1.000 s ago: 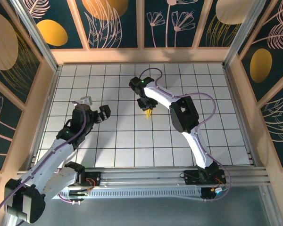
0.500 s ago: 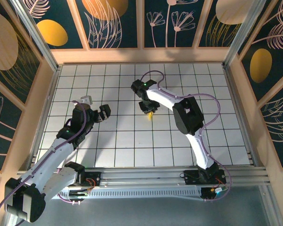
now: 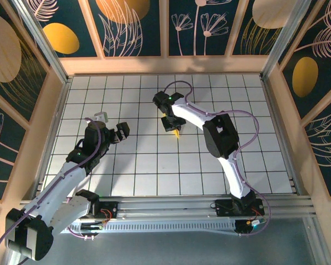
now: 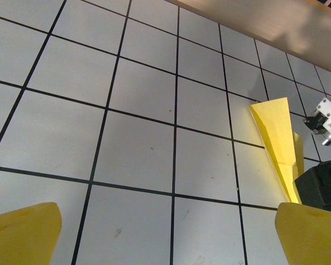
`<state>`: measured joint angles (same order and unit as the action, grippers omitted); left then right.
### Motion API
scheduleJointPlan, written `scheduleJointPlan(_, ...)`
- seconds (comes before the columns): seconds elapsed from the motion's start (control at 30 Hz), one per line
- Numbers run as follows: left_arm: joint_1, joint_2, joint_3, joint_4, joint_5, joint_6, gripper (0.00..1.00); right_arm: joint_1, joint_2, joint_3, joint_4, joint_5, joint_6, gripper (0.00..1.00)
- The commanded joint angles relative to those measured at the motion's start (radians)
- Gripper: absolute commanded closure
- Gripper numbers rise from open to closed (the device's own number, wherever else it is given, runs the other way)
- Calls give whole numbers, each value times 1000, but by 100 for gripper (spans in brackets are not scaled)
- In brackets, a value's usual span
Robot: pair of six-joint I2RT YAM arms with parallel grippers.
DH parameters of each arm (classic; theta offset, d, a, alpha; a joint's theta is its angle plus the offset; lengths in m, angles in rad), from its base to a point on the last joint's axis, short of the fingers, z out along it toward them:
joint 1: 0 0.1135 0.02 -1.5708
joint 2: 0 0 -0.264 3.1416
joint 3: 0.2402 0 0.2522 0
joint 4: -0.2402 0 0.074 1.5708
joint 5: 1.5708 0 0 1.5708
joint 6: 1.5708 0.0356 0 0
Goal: Fold a paper plane with a square sheet of paper (fold left side to right side)
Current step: Pick up the paper plane at the center of the table, then place the paper plane at the center of the table.
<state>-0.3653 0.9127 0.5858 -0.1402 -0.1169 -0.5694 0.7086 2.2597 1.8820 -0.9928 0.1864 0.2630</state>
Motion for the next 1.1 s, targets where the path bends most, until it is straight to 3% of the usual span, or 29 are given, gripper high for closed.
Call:
scheduleJointPlan(0.0,4,3,31,-17,-17,-12,1,-4,-26,43,-14,8,47,94)
scheduleJointPlan(0.3,5,8,31,-19,-12,-15,1,-27,-20,68,38,-37,235,97)
scheduleJointPlan(1.07,5,19,27,-15,2,-23,1,-41,98,165,-30,-62,231,93)
